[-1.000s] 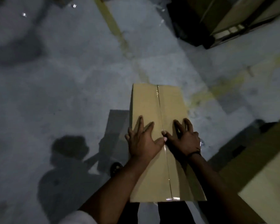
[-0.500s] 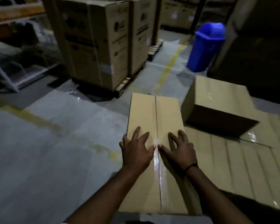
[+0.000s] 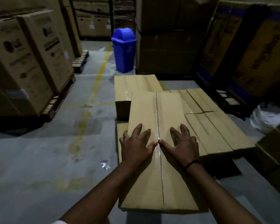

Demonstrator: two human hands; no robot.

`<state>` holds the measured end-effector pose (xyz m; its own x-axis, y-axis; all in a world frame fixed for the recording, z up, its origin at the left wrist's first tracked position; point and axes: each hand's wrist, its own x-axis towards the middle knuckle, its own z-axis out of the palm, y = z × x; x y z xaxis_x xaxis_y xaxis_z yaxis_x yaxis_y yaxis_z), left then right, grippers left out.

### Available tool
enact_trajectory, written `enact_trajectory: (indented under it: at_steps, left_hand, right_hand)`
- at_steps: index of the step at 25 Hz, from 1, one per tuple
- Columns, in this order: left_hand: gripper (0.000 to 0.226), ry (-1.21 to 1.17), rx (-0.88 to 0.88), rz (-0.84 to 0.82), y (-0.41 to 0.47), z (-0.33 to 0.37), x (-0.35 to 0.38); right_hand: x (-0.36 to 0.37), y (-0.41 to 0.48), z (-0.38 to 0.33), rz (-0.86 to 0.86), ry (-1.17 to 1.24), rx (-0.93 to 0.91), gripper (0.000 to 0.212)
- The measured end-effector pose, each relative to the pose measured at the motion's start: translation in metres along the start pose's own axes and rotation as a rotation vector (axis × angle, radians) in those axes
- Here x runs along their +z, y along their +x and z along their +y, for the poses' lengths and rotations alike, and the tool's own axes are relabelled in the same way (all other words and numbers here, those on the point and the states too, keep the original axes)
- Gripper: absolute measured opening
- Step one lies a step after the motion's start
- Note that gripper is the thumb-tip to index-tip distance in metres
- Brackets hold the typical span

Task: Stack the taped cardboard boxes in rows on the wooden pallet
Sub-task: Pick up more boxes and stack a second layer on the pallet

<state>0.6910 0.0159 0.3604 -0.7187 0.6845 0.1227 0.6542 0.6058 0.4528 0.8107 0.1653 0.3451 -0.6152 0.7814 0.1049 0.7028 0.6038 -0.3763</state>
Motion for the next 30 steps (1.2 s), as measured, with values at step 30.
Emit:
enact_trajectory:
  at_steps: [30]
  left_hand:
    - [0.061,-0.026,0.193,-0.19,0.362,0.171,0.216]
  right_hand:
    - [0.002,0.362,0.222,0.024,-0.021,0.233,0.087]
